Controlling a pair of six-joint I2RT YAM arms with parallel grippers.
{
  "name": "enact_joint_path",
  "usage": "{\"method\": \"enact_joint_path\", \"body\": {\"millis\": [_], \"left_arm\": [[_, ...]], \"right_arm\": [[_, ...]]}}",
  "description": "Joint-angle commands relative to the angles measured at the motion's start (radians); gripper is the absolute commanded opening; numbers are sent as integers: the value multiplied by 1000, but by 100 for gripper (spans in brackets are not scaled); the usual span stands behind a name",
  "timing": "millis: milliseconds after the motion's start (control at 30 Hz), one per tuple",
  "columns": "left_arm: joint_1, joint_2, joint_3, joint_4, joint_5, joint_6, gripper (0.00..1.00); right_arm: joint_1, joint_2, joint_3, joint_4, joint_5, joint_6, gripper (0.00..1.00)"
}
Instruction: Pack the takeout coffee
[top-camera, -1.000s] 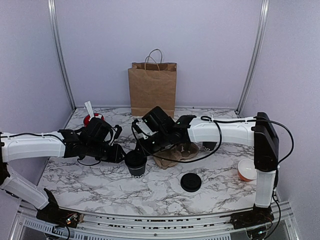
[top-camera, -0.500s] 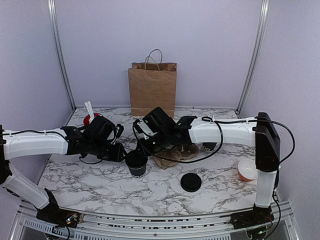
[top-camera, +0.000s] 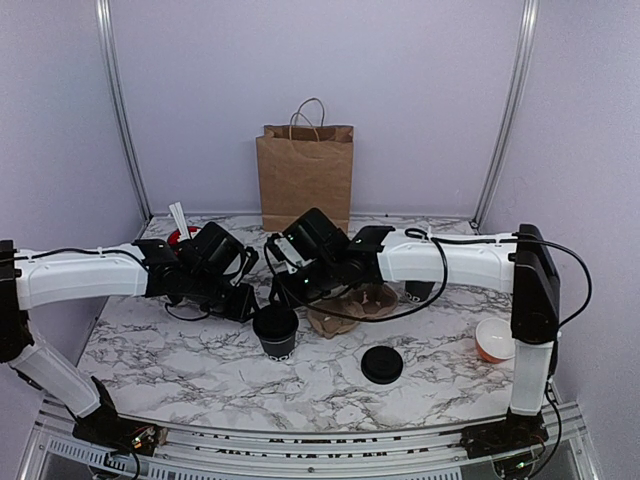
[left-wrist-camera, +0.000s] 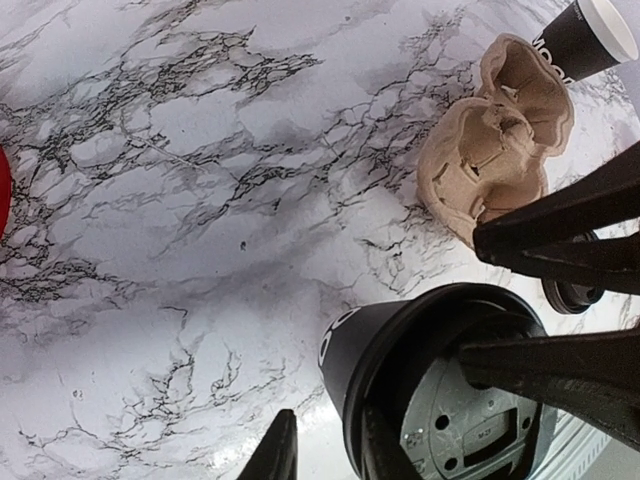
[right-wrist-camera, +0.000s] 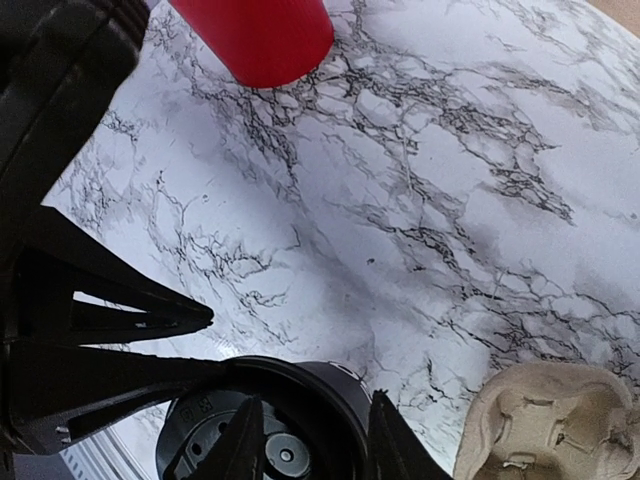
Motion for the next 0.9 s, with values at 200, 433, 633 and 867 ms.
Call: {"method": "enact_joint_path", "body": {"millis": [200,433,633,867], "left_arm": [[-6,-8,83,-126,-45,39,23],[-6,-110,6,-171,38,-29,24],[-23,-213,-123,-87,133,-108,24],[-52,-181,-151,30,133,-159,25]], "right_arm": [[-23,-54,22,-17,22,1,34],[-42,-98,-37,-4,-30,-27,34],[-42,-108,-77,7,-113,-50,34],[-39,-106,-80,-18,-105,-78,34]]}}
